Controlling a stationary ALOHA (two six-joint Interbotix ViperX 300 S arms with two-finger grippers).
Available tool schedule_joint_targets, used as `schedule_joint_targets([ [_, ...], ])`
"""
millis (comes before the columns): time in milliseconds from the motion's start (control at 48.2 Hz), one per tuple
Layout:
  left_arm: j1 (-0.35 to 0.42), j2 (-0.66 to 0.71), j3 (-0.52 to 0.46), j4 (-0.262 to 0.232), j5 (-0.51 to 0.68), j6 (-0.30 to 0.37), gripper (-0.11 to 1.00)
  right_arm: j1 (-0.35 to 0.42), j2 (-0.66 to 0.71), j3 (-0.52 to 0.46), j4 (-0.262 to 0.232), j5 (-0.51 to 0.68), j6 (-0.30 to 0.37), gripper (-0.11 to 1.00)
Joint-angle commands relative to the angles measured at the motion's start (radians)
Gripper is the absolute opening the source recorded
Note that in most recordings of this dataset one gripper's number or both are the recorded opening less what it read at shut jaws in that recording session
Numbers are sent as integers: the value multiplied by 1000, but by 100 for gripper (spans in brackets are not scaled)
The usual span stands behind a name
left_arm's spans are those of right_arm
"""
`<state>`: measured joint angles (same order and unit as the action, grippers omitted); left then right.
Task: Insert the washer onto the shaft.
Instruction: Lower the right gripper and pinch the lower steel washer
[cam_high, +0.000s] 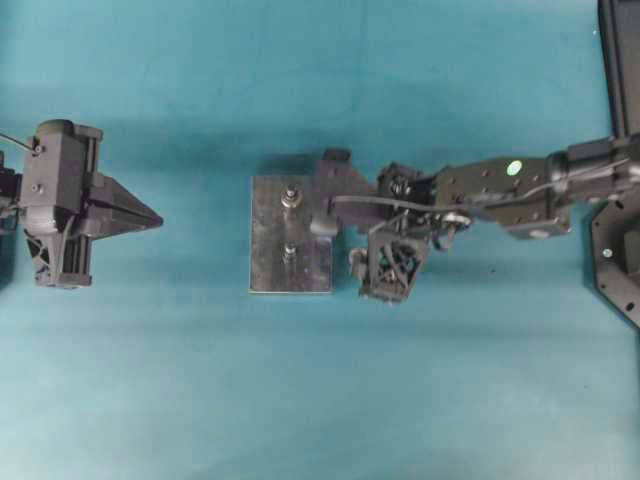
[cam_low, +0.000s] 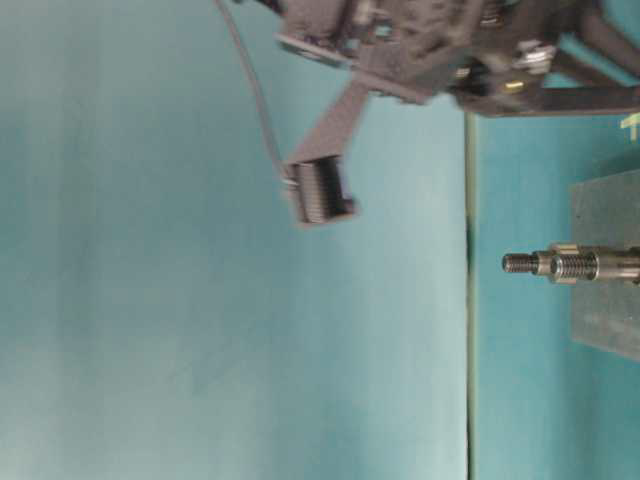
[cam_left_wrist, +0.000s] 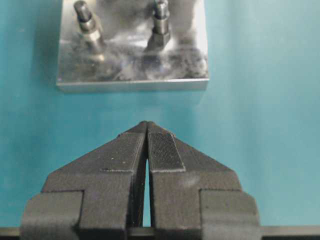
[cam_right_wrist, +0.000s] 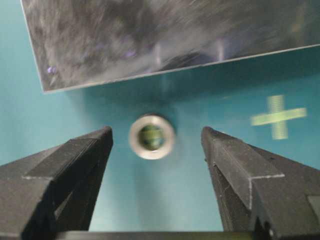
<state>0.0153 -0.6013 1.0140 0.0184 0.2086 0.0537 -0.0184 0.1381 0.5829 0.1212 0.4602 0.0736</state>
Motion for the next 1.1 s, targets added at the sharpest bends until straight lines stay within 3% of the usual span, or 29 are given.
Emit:
schedule_joint_targets([
  [0, -2, -2, -20, 3, -8, -2, 0, 12, -5, -14, 2, -5, 14, 78],
  [622, -2, 23, -29, 3, -8, -2, 0, 17, 51, -17, -2, -9, 25, 76],
  [747, -2, 23, -29, 3, -8, 0, 0, 17, 52, -23, -2, -6, 25, 62],
  [913, -2, 23, -29, 3, -8, -2, 0, 18, 52, -28, -5, 20, 21, 33],
  [1079, -2, 25, -29, 3, -9, -2, 0, 20, 37, -28, -18, 57, 25, 32],
])
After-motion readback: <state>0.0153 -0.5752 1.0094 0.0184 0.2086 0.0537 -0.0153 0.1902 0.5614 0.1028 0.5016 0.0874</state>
